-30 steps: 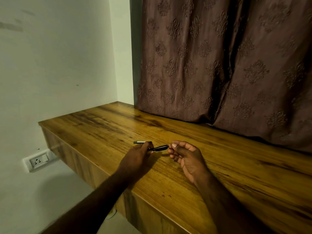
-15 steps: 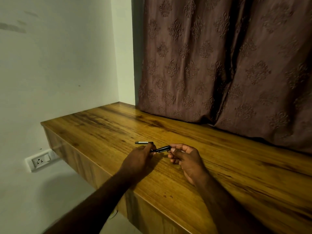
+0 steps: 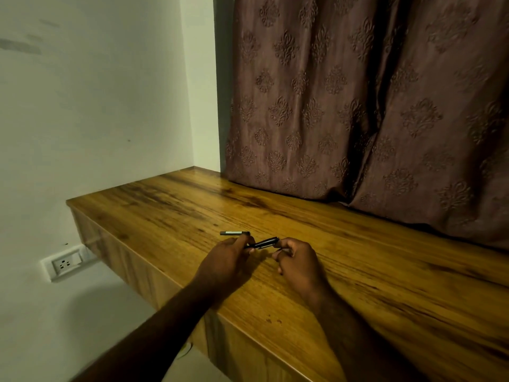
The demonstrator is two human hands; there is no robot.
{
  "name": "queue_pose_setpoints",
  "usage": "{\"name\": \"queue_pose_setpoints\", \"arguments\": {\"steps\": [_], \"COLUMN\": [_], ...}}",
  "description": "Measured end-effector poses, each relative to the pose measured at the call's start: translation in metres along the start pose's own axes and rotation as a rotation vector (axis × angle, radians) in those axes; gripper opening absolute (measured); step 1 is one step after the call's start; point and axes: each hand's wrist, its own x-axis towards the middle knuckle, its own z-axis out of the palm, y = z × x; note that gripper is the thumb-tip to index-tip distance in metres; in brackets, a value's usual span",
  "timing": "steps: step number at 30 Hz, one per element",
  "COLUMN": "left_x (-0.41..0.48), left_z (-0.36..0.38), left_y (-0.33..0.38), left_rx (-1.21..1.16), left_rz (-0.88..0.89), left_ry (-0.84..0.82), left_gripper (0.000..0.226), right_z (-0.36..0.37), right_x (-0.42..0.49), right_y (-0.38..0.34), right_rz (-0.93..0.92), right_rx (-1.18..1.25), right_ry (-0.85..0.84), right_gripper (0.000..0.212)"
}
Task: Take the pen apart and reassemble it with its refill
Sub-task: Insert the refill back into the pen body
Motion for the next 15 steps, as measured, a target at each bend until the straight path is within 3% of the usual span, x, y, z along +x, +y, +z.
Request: {"name": "queue_pose_setpoints", "arguments": {"steps": [7, 15], "left_x": [0.0002, -0.0002], "left_z": [0.0000, 0.0007], "left_y": [-0.0004, 0.0013], "left_rx": [0.006, 0.026], "left_rz": [-0.029, -0.022], "left_ry": [0.012, 0.047], "left_gripper": [0.024, 0.016], "right_z": [-0.0066, -0.0006], "right_x": [0.0013, -0.0001], "right_y": [-0.0021, 0.0000], "right_rz": [-0.063, -0.152], "right_rx": [0.117, 0.072], "right_ry": [0.213, 0.177], "right_gripper": [0.024, 0.020]}}
